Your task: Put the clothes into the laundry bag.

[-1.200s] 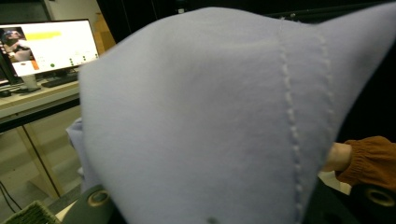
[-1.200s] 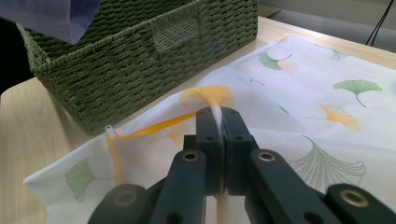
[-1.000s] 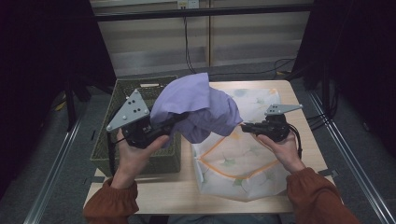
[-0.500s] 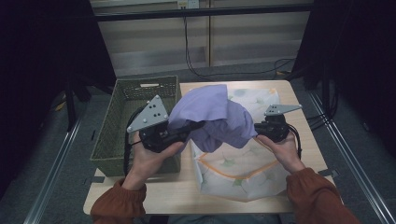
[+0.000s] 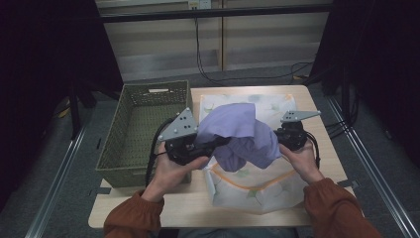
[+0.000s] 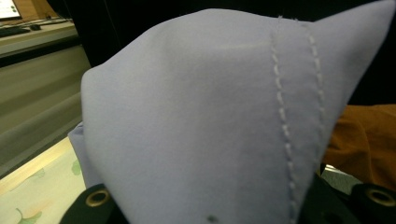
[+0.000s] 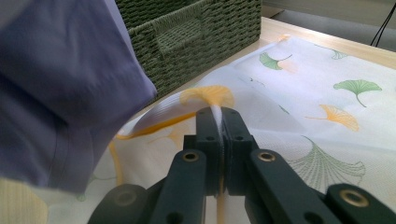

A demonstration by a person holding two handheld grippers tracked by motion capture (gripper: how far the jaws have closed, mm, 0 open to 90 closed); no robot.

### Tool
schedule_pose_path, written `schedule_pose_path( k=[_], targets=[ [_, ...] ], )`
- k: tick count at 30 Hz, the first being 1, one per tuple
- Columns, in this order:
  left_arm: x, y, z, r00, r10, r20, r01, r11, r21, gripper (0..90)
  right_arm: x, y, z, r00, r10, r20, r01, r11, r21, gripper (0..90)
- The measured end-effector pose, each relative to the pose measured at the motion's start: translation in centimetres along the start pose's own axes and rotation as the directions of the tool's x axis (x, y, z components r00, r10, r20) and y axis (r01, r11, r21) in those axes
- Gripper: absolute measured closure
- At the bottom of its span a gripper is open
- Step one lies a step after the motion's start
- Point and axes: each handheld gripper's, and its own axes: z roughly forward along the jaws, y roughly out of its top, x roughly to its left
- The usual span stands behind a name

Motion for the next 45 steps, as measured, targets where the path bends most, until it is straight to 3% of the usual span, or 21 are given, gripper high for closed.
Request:
schedule_pose_path(
  k=[6,16,19,21,28,30,33,45],
  targets=[
    [0.0,-0.9,1.2,0.9997,-0.008,0.022,0.007,0.9992,0.04,76.0,0.1,0.0,0.0,1.0,-0.003,0.0,0.003,1.0,0.001,88.0],
    [-1.0,-1.1,2.6,0.9968,-0.016,0.078,0.012,0.9986,0.051,76.0,0.2,0.2,0.0,0.9999,-0.004,-0.013,0.003,1.0,-0.008,88.0],
    [-1.2,-1.3,3.1,0.9953,-0.002,0.096,-0.005,0.9975,0.07,75.9,0.3,0.3,-0.2,0.9999,-0.006,-0.013,0.006,1.0,-0.011,88.0],
    [-1.4,-1.5,3.6,0.9938,-0.022,0.109,0.014,0.9972,0.073,75.9,0.3,0.3,-0.2,0.9999,-0.005,-0.012,0.005,1.0,-0.011,88.0],
    [-2.3,-1.4,4.9,0.988,-0.019,0.154,0.006,0.9965,0.083,75.8,0.2,0.6,-0.4,0.9995,-0.003,-0.03,0.002,1.0,-0.017,88.0],
    [-2.2,-1.8,5.3,0.9885,-0.009,0.151,-0.005,0.9956,0.094,75.7,0.2,0.6,-0.4,0.9996,0.003,-0.028,-0.003,1.0,-0.02,88.0],
    [-1.7,-2.5,5.9,0.988,-0.04,0.149,0.023,0.9936,0.11,75.4,0.2,0.6,-0.4,0.9996,0.0,-0.027,0.0,1.0,-0.014,88.0],
    [0.0,-4.7,6.6,0.9899,-0.065,0.126,0.043,0.9844,0.171,75.4,0.2,0.1,0.2,0.9995,-0.009,-0.03,0.009,1.0,0.009,88.0]
  ],
)
